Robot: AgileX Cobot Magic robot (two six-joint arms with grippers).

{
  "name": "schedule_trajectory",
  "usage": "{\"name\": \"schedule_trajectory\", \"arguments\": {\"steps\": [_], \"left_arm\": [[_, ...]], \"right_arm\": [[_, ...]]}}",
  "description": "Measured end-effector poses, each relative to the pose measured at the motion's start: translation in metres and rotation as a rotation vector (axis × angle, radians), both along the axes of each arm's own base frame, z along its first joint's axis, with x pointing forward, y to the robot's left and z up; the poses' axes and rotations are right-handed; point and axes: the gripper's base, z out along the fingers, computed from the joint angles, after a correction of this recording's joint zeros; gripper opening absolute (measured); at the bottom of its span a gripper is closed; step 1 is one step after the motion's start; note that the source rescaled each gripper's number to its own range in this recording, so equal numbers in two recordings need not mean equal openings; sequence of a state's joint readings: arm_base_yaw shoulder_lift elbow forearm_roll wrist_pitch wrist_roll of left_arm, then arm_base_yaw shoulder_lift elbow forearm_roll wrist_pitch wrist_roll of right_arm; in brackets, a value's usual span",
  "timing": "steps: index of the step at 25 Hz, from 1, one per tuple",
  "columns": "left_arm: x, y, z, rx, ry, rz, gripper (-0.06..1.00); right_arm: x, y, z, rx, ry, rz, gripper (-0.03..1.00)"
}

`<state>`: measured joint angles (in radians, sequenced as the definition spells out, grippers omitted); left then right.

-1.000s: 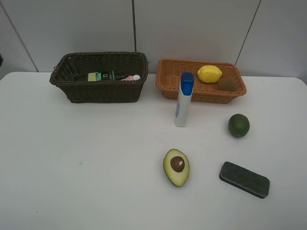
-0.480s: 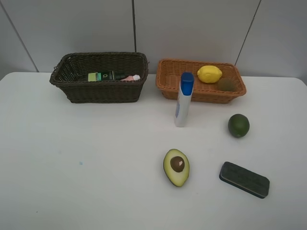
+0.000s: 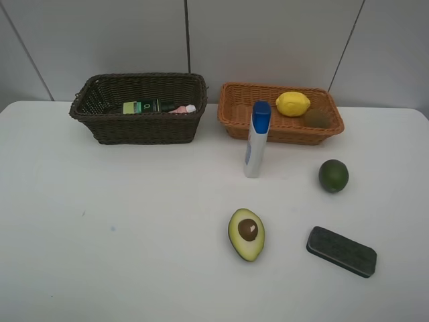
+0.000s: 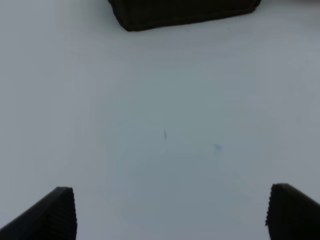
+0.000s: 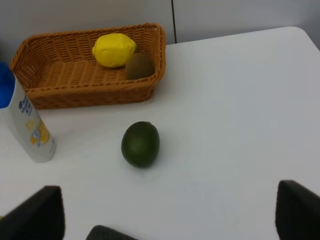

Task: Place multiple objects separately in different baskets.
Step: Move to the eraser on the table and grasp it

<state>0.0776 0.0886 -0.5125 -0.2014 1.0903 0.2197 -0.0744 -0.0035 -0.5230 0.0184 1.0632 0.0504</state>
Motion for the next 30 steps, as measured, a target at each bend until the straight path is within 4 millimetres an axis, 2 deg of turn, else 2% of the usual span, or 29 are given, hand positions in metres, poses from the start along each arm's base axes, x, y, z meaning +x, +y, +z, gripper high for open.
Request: {"name": "schedule_trajectory", "arguments": {"steps": [11,30], "left_arm": [[-0.014,0.000,0.000,-0.010,-0.101,-0.030,1.00],[-0.014,0.000,0.000,-0.012,-0.105,-0.041,1.00]], "right_arm": [[0.000,0.000,0.000,0.000,0.000,0.000,1.00],[0.000,0.000,0.000,0.000,0.000,0.000,1.00]]}}
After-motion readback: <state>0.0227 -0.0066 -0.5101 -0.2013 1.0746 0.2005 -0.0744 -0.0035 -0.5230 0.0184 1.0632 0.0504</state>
